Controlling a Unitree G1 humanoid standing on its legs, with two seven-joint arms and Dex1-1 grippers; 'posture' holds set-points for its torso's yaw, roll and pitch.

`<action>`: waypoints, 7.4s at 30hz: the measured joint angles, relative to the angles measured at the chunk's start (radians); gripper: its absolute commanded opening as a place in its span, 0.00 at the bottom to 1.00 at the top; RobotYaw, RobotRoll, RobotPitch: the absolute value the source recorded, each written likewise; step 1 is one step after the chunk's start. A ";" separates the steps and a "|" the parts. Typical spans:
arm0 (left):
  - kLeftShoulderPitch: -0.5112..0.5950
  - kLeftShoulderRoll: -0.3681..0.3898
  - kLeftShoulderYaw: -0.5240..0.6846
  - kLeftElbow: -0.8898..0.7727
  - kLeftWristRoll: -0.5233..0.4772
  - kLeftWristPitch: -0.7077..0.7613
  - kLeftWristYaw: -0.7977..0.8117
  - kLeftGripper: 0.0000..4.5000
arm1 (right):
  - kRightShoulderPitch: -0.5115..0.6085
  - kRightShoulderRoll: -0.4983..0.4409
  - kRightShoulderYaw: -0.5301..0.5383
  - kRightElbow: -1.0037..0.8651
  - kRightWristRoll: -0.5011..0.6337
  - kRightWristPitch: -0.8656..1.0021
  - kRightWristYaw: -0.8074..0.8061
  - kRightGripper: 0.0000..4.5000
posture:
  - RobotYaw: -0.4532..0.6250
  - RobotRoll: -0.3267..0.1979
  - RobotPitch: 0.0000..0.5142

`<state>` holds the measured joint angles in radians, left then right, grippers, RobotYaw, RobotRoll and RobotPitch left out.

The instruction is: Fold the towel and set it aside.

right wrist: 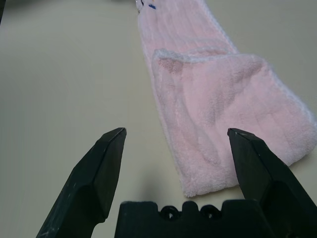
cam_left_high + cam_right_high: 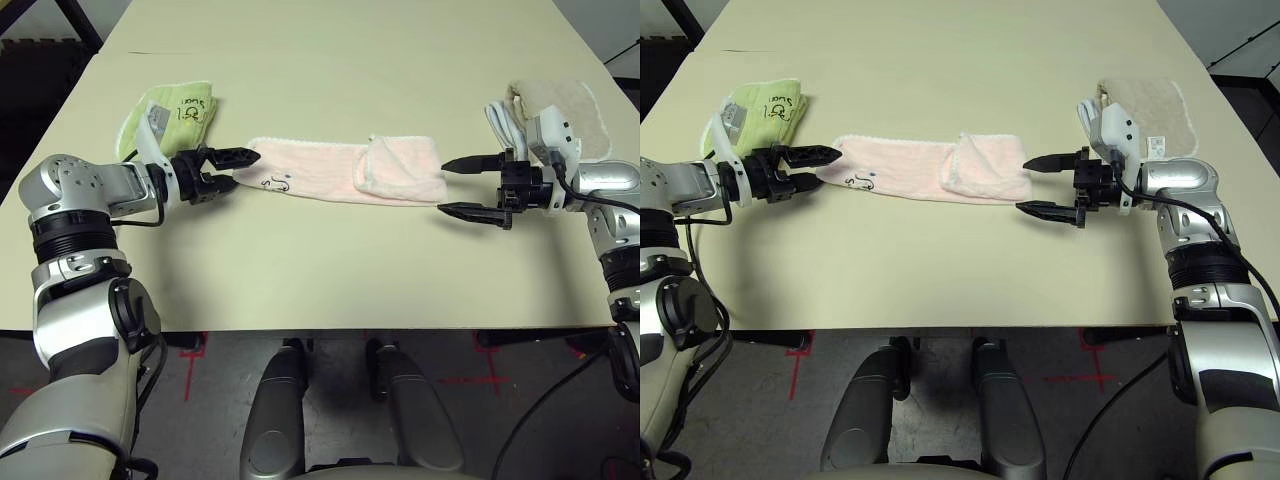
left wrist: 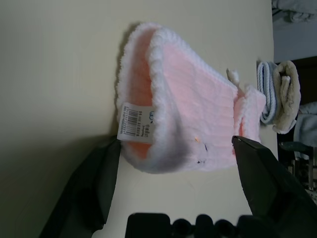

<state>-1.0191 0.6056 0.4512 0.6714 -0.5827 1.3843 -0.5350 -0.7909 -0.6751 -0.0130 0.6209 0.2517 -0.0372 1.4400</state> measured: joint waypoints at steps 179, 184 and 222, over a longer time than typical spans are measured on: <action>-0.023 -0.212 -0.549 0.050 0.356 -1.320 -0.757 0.01 | -0.300 0.306 -0.003 0.394 -0.052 -0.113 -0.138 0.00 | 0.53 0.62 0.43; -0.019 -0.214 -0.585 0.046 0.374 -1.302 -0.786 0.01 | -0.299 0.298 0.004 0.488 -0.108 -0.143 -0.164 0.00 | 0.52 0.62 0.44; -0.147 -0.145 -0.569 0.411 0.518 -1.440 -0.867 0.01 | -0.120 0.274 -0.008 0.220 -0.058 0.029 -0.186 0.00 | 0.50 0.62 0.46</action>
<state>-1.1660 0.4609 -0.1178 1.0828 -0.0644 -0.0562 -1.4016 -0.9105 -0.4011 -0.0207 0.8404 0.1935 -0.0080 1.2535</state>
